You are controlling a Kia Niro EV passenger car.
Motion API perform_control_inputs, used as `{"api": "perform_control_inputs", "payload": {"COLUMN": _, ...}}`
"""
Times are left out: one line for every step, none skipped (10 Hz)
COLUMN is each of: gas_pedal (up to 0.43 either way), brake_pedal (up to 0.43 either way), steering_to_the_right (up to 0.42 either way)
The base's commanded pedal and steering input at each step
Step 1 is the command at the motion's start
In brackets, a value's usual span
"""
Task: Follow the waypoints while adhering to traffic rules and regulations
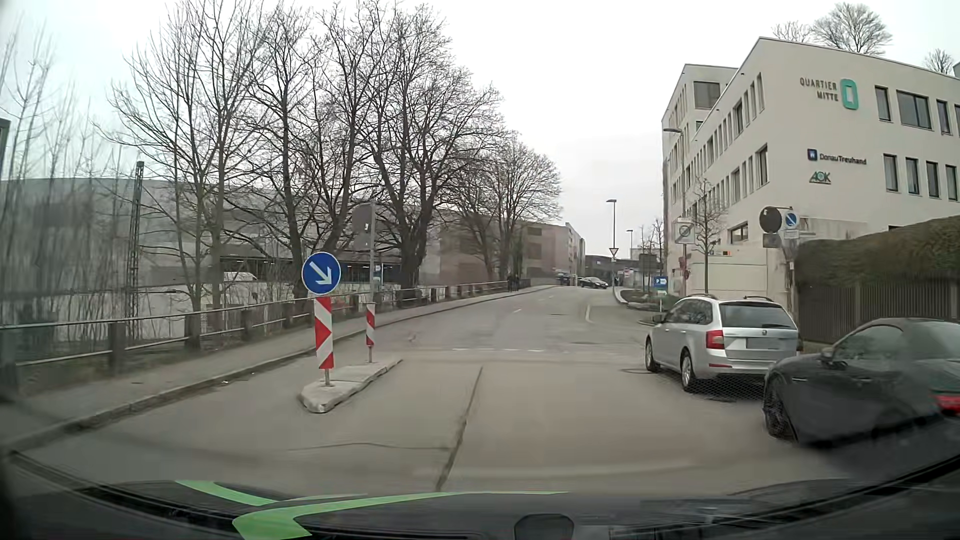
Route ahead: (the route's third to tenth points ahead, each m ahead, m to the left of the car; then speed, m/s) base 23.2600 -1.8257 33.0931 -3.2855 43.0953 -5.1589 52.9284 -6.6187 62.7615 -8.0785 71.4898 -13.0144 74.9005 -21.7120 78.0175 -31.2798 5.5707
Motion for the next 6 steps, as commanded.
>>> {"api": "perform_control_inputs", "payload": {"gas_pedal": 0.000, "brake_pedal": 0.159, "steering_to_the_right": 0.020}}
{"api": "perform_control_inputs", "payload": {"gas_pedal": 0.000, "brake_pedal": 0.183, "steering_to_the_right": 0.022}}
{"api": "perform_control_inputs", "payload": {"gas_pedal": 0.000, "brake_pedal": 0.201, "steering_to_the_right": 0.022}}
{"api": "perform_control_inputs", "payload": {"gas_pedal": 0.000, "brake_pedal": 0.207, "steering_to_the_right": 0.022}}
{"api": "perform_control_inputs", "payload": {"gas_pedal": 0.000, "brake_pedal": 0.207, "steering_to_the_right": 0.022}}
{"api": "perform_control_inputs", "payload": {"gas_pedal": 0.000, "brake_pedal": 0.207, "steering_to_the_right": 0.022}}
